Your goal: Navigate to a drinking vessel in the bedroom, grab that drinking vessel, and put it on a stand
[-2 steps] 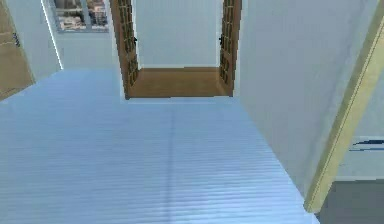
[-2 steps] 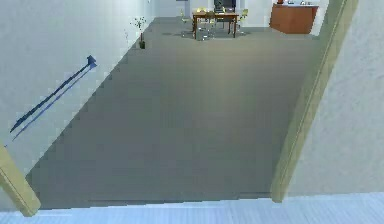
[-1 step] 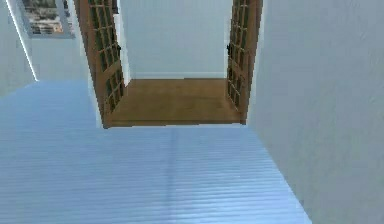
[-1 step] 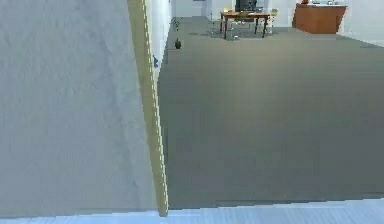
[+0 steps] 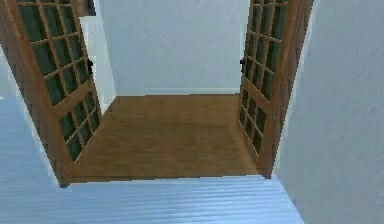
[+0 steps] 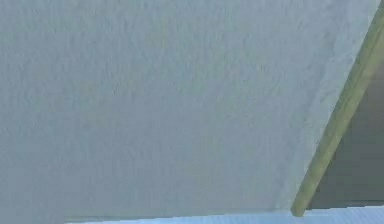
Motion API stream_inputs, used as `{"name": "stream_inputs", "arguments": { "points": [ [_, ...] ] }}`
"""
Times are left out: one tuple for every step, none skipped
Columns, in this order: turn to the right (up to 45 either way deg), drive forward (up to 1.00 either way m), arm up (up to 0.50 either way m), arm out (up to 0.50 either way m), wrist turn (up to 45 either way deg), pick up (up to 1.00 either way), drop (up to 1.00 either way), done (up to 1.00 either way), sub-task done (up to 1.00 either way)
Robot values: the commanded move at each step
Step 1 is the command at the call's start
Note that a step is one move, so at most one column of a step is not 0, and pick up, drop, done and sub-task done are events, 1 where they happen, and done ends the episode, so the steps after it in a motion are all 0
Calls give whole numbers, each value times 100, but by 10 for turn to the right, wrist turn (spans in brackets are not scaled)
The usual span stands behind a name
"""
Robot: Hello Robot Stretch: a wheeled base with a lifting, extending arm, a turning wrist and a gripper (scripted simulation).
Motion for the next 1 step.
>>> {"name": "stream_inputs", "arguments": {
  "points": [
    [0,100,0,0,0,0,0,0,0]
  ]
}}
